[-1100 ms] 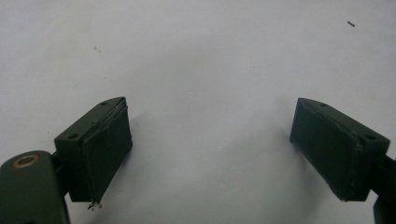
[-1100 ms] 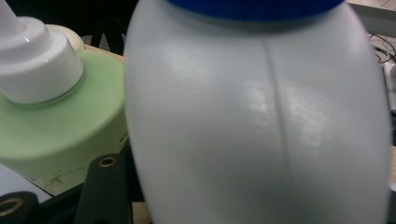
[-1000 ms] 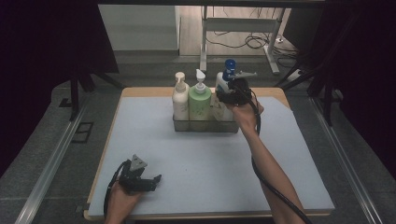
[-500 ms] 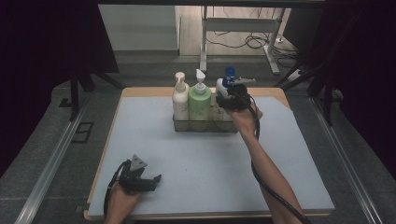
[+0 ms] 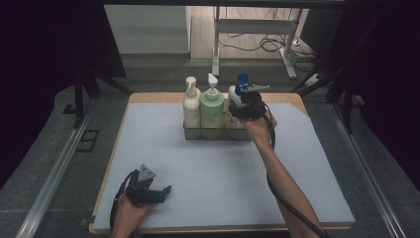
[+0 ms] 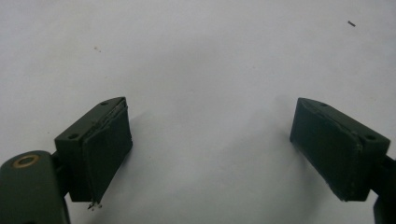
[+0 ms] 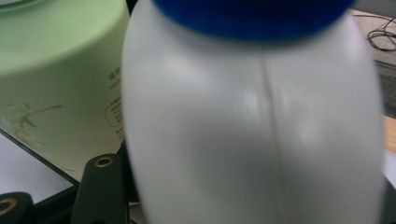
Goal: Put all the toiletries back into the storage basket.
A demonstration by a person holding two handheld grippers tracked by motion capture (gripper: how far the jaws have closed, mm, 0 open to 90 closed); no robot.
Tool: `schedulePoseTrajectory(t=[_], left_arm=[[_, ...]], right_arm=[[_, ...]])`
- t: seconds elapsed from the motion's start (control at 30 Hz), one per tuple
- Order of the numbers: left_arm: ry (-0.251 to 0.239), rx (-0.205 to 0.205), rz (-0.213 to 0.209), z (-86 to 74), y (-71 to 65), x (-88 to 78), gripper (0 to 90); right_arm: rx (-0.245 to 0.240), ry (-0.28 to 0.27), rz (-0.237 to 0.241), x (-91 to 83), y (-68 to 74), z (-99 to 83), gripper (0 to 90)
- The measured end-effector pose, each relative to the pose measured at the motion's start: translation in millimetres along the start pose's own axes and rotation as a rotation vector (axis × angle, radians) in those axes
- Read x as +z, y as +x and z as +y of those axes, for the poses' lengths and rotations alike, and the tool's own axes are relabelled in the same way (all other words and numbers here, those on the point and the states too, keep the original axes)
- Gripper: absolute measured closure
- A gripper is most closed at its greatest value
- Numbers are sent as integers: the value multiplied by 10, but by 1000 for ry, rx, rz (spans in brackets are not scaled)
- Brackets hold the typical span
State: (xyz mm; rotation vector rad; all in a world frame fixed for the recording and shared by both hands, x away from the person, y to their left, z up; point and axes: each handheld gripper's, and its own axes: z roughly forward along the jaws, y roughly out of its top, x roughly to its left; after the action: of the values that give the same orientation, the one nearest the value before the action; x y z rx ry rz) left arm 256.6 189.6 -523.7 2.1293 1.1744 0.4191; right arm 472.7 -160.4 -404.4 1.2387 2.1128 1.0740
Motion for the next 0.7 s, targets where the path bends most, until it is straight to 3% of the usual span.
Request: schedulePoseTrajectory(t=[0.3, 0.7], left_arm=[[-1, 0, 1, 0, 0, 1, 123], [1, 1, 1, 0, -1, -1, 123]], right_arm=[[2, 4, 32, -38, -59, -49, 349], [-5, -10, 63, -280, -133, -198, 360]])
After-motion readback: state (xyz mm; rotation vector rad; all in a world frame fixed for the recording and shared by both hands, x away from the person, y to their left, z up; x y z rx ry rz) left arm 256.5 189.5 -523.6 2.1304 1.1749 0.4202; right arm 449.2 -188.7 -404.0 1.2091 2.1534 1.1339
